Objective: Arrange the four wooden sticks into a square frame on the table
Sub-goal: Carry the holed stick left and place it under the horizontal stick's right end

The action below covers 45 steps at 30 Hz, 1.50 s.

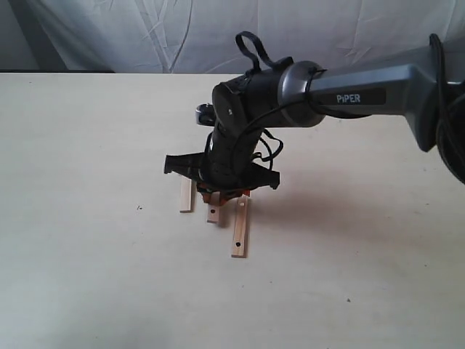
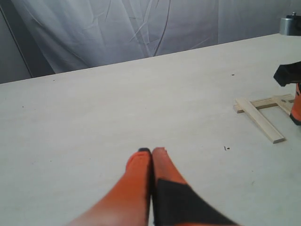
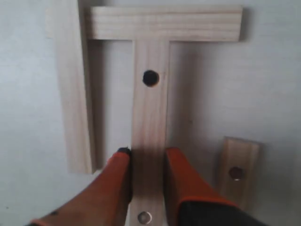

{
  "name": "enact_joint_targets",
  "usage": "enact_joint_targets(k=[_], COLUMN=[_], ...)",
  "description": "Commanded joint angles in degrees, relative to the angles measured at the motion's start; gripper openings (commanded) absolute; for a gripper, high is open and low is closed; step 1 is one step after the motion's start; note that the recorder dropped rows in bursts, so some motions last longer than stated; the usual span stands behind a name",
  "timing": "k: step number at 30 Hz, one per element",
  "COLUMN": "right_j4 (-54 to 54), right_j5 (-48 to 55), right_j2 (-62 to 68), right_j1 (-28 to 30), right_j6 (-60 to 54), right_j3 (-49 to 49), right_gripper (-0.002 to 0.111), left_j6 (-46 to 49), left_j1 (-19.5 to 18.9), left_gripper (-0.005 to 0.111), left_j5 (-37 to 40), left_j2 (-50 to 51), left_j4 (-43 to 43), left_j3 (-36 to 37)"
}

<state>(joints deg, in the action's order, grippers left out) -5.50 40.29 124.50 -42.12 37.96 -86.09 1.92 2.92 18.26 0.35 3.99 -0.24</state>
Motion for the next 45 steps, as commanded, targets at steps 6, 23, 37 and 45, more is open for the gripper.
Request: enact_joint_targets(k=[6,23,37,45], right_j4=[9.69,11.95,16.65,15.10], right_j5=[4.04,2.05,0.95,1.39], right_j2=[0.34,-3.09,0.38,-1.76], right_j1=[0.06,0.16,0.16,0.16], right_j6=[4.88,6.17,13.24,12.96], right_j3=[1.94,-1.35,-1.49,-1.59], right_gripper=[0.002,0.002,0.025,0.040], left_j6=[-0.27,-0.27,-0.27,-0.27], left_j1=[-0.04,-0.04,-0.04,-0.04], left_gripper=[0.000,0.000,0.000,0.000], left_j5=[-0.31,-0.31,-0.31,-0.31], left_j2=[-0.35,-0.35,-0.35,-0.35], left_j4=[0.17,0.17,0.17,0.17], left_j3=[0.24,0.24,0.24,0.24])
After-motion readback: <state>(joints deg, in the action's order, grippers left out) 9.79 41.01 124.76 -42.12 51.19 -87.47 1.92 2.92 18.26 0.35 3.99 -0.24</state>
